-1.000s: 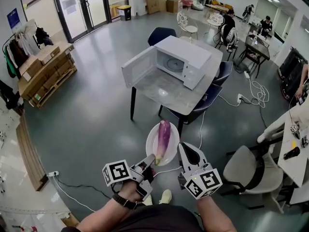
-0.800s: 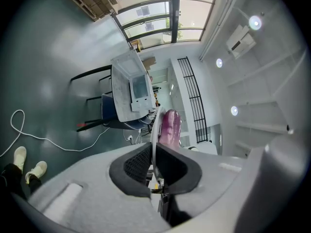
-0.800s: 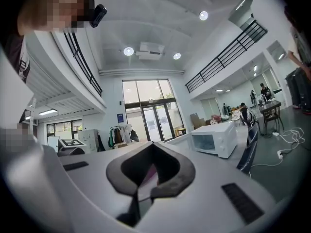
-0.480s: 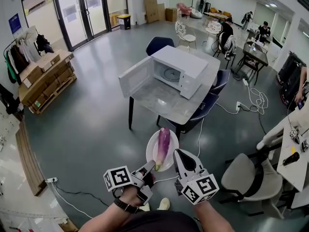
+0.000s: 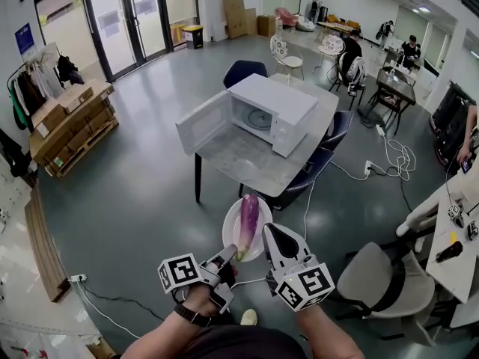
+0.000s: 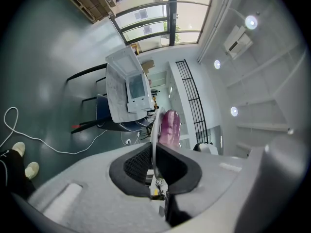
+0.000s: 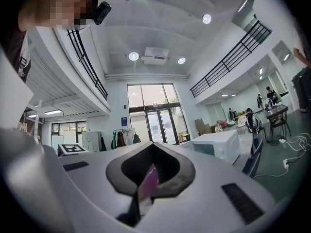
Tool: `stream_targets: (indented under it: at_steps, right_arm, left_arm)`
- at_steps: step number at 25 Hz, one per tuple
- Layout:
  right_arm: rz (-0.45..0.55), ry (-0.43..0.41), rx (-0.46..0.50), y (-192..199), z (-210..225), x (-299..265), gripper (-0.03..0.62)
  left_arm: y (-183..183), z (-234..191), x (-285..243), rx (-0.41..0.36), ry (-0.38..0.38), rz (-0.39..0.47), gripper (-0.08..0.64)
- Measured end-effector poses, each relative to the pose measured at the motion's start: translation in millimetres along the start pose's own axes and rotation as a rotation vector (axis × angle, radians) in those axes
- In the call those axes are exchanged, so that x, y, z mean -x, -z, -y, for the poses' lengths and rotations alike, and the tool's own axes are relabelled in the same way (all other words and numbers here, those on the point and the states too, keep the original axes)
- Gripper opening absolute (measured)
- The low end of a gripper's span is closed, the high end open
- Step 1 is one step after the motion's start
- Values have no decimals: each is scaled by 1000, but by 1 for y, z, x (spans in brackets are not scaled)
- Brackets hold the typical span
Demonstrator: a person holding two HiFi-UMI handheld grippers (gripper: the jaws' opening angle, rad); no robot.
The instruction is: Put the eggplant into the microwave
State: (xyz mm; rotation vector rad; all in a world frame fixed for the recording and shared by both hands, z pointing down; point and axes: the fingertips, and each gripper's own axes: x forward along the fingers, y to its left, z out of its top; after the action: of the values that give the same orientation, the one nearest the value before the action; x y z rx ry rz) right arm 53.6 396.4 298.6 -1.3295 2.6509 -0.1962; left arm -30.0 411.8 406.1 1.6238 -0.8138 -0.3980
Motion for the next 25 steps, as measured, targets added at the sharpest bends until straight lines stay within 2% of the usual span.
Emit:
stream_targets:
  at_steps: [6,11,16,25]
  right_arm:
    - [12,-10,4,-5,14,-12,0]
    - [4,8,1,0,27,-36,0]
    - [1,25,5,2,50,-78,0]
    - [3,81,11,5,87,-177,0]
  left_arm:
    - [-8,3,-18,-2,-4,-4,25]
    - [-32,-4,-35,2,0,-14,25]
    - [-71,-14,-66,7,1,-38,25]
    - [-166,-31,-121,-19,-2,-96,25]
